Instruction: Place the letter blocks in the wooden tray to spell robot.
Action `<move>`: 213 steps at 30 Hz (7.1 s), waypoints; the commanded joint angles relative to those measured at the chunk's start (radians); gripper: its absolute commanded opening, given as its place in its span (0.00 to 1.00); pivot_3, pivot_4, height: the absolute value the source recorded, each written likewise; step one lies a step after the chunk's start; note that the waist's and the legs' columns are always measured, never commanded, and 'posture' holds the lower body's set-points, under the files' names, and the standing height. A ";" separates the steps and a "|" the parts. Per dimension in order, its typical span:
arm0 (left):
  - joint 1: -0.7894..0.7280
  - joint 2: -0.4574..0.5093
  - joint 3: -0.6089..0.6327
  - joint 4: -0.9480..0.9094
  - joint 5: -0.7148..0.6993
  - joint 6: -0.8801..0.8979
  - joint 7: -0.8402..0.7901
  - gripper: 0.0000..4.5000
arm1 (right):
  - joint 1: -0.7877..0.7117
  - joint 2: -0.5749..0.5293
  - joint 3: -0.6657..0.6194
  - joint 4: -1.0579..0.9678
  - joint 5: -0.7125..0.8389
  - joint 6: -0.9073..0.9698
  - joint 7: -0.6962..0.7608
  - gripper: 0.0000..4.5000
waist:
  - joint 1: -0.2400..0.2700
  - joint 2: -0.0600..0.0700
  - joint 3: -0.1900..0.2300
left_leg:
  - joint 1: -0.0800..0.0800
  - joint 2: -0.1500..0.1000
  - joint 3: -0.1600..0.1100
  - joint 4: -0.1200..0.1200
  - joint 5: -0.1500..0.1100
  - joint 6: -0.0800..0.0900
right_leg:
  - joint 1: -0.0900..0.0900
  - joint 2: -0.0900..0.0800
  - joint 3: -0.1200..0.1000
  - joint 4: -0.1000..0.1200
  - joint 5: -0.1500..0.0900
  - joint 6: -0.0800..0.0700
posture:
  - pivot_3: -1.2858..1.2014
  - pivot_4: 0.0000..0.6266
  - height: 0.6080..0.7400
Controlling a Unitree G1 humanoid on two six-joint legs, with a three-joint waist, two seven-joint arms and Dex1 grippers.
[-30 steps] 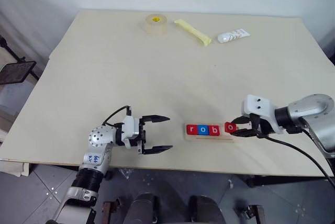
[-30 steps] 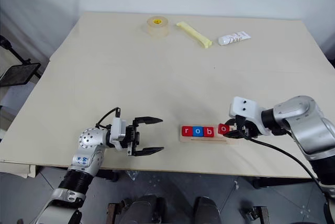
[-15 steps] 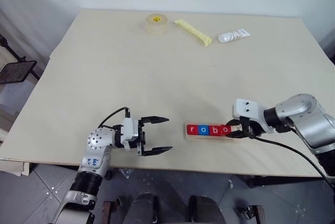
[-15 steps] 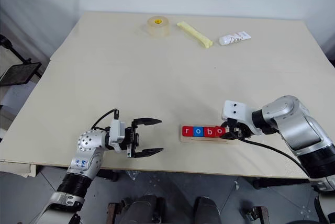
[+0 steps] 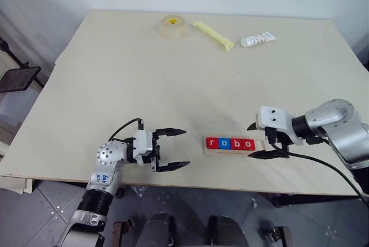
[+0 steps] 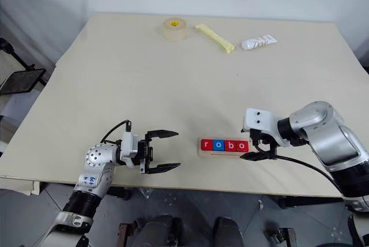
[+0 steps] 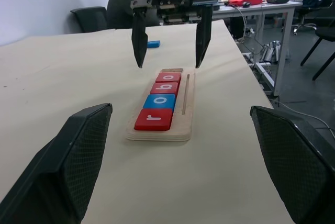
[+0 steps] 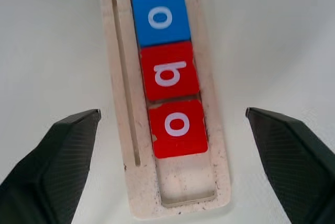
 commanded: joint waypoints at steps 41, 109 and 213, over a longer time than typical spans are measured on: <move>-0.093 -0.009 0.010 0.094 0.002 -0.017 -0.078 1.00 | 0.616 0.224 -0.962 0.171 0.274 0.013 -0.549 0.99 | -0.003 0.000 -0.001 | 0.004 -0.001 0.004 -0.004 0.000 0.001 | 0.003 0.000 0.004 -0.003 0.000 0.001 | 0.52 0.24 1.00; -0.034 0.026 0.023 0.012 -0.014 0.009 -0.066 1.00 | 0.836 0.271 -0.719 -0.304 0.292 0.053 -0.658 0.99 | 0.000 0.002 -0.001 | 0.003 -0.004 0.004 -0.008 0.001 0.001 | -0.001 -0.001 0.004 -0.001 0.000 0.001 | 0.52 0.24 1.00; 0.025 -0.023 0.003 -0.022 0.012 -0.034 0.040 1.00 | 0.116 -0.110 -0.179 0.109 0.035 -0.107 0.041 0.99 | 0.000 0.000 0.000 | 0.000 -0.005 -0.004 -0.003 0.001 0.002 | 0.003 -0.002 0.000 -0.004 0.001 0.002 | 0.52 0.24 1.00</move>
